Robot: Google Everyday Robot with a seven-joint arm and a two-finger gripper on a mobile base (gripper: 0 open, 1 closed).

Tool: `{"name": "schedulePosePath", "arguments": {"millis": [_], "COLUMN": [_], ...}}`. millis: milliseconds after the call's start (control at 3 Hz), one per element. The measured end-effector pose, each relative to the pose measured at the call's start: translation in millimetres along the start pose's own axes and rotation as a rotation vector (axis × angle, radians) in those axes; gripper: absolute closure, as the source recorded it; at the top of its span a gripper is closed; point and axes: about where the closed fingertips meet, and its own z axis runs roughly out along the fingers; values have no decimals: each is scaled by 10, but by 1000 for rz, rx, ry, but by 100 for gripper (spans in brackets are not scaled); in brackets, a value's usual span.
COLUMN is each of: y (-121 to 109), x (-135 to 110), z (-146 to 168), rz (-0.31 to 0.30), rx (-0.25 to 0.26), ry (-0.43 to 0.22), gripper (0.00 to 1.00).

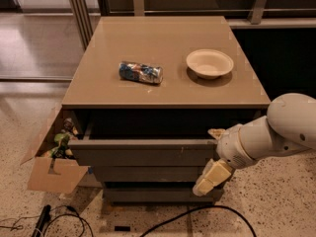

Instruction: Close top drawer

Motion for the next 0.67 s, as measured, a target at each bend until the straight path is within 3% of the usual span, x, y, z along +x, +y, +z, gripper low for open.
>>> {"name": "schedulePosePath", "arguments": {"millis": [333,667], "y": [-37,-77], "x": [-32,-64], "z": [108,380], "rz": [-4,22], "rx": [-15,-68], "ry": [14,31], "gripper": [0,0]}}
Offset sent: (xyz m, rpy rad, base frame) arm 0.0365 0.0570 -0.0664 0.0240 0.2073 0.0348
